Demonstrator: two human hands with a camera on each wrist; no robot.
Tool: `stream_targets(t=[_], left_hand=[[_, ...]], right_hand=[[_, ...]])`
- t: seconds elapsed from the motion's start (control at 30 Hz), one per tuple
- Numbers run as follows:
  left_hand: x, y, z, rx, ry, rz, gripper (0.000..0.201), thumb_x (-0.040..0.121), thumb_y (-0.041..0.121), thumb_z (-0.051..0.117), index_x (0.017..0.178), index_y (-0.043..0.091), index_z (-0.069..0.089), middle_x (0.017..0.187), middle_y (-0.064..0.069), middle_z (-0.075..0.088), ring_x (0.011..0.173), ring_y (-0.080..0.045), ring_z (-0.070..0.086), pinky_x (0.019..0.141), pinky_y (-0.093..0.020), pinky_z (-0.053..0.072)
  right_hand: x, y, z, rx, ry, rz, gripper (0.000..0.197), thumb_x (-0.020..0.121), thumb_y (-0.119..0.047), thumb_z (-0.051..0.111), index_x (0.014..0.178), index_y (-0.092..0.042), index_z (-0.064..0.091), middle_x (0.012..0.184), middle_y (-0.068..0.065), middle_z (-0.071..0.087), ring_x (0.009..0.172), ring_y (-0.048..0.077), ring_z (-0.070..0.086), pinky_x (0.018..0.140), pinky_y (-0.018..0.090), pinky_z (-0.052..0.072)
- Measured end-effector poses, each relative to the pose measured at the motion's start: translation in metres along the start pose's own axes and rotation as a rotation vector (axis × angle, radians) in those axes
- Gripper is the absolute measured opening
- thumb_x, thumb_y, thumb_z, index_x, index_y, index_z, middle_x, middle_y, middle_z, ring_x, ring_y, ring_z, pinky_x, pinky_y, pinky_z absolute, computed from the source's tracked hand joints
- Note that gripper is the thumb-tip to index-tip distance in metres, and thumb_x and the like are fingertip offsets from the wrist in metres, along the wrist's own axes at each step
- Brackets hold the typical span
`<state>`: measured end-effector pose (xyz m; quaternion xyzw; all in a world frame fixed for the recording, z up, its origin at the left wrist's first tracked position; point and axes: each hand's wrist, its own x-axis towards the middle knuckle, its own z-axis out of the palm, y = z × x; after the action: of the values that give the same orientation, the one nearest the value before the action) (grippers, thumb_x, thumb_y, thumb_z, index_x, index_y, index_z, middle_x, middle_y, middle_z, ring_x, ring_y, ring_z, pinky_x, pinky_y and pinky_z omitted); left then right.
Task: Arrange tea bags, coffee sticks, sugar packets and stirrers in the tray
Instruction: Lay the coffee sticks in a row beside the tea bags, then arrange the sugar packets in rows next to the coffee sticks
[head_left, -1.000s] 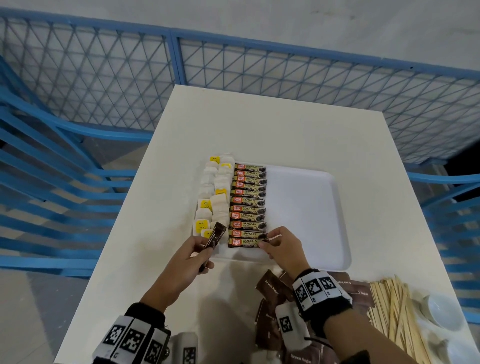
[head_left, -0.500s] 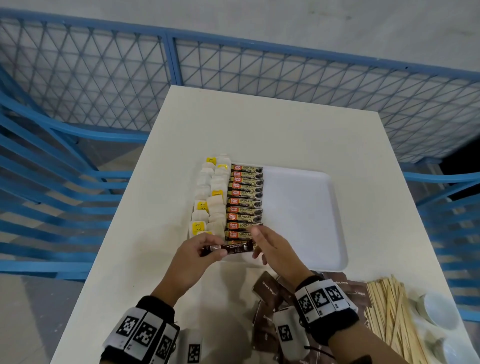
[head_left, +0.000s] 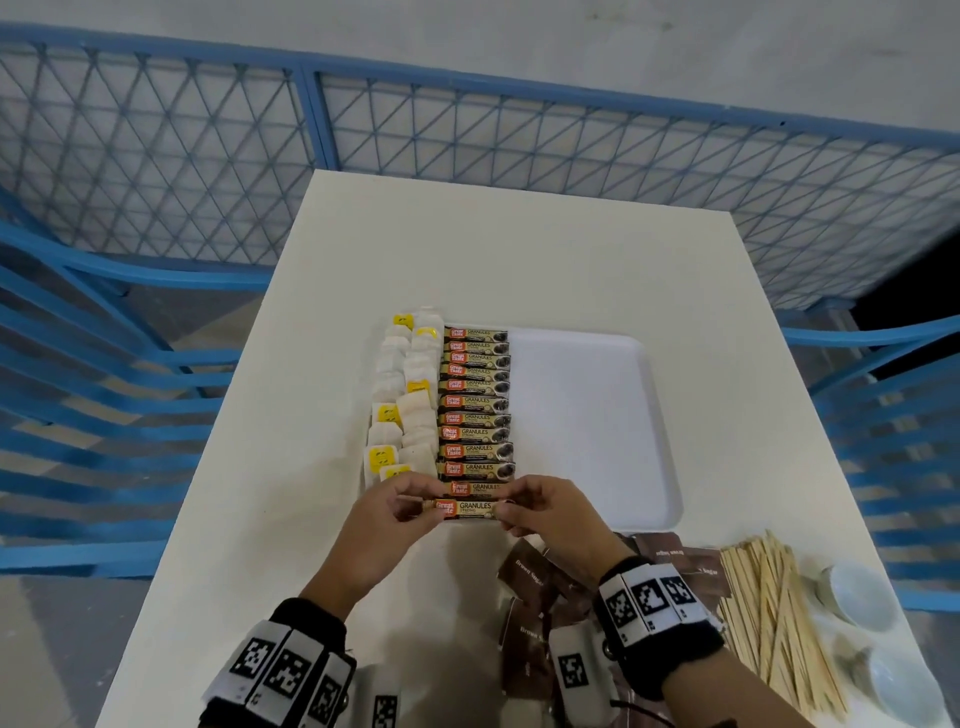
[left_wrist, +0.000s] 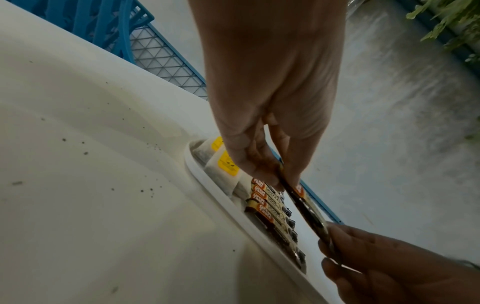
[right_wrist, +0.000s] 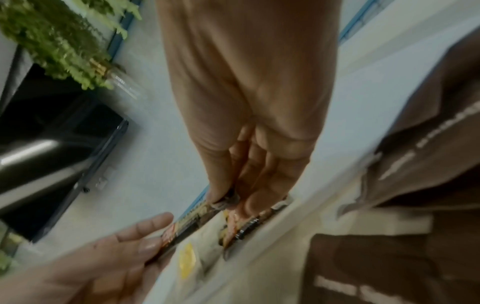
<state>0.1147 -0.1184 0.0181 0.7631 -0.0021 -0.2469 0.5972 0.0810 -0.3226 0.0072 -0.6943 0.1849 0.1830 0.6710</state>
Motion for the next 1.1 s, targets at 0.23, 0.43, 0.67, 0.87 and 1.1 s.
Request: stream_targets(t=[0.23,0.43,0.67,0.87,1.1], left_hand=[[0.014,-0.011,0.006,0.322,0.062,0.123,0.020,0.084,-0.002,0.062,0.086,0.018,0.065,0.090,0.005,0.068,0.081,-0.002,0.064,0.074,-0.003,0.044],[0.019,-0.022,0.011,0.667,0.040,0.246,0.018,0.092,0.012,0.054,0.104,0.010,0.068,0.106,0.000,0.057,0.092,-0.014,0.053,0.084,-0.020,0.041],[0.022,-0.023,0.007,0.784,0.069,0.324,0.013,0.090,0.012,0.058,0.097,0.011,0.070,0.099,-0.006,0.061,0.087,-0.025,0.058,0.072,-0.027,0.039],[0.009,-0.020,0.010,0.794,-0.104,0.480,0.015,0.086,0.004,0.060,0.093,0.013,0.069,0.095,0.000,0.062,0.086,-0.015,0.058,0.073,-0.022,0.044],[-0.007,-0.007,0.062,0.780,-0.373,0.519,0.018,0.092,0.018,0.052,0.103,0.017,0.066,0.105,0.004,0.057,0.097,-0.010,0.052,0.080,-0.013,0.033]], right_hand=[[0.006,0.011,-0.001,-0.370,0.172,-0.046,0.013,0.077,-0.017,0.075,0.089,-0.016,0.068,0.084,-0.003,0.069,0.077,0.005,0.062,0.070,0.004,0.046],[0.011,0.013,0.005,-0.446,0.226,-0.055,0.018,0.076,-0.017,0.076,0.087,-0.016,0.063,0.079,-0.004,0.062,0.073,0.008,0.055,0.064,0.006,0.044],[0.010,0.015,0.011,-0.559,0.298,-0.094,0.022,0.078,-0.019,0.074,0.095,-0.009,0.064,0.085,0.001,0.062,0.071,0.007,0.053,0.061,0.001,0.040],[-0.028,0.013,0.003,-0.615,0.345,-0.219,0.008,0.085,-0.015,0.065,0.093,-0.013,0.064,0.089,0.001,0.062,0.079,0.010,0.057,0.069,0.004,0.041],[-0.084,0.046,-0.058,-0.801,0.397,-0.311,0.009,0.081,-0.012,0.069,0.083,-0.020,0.064,0.079,-0.015,0.052,0.080,0.000,0.051,0.073,0.008,0.037]])
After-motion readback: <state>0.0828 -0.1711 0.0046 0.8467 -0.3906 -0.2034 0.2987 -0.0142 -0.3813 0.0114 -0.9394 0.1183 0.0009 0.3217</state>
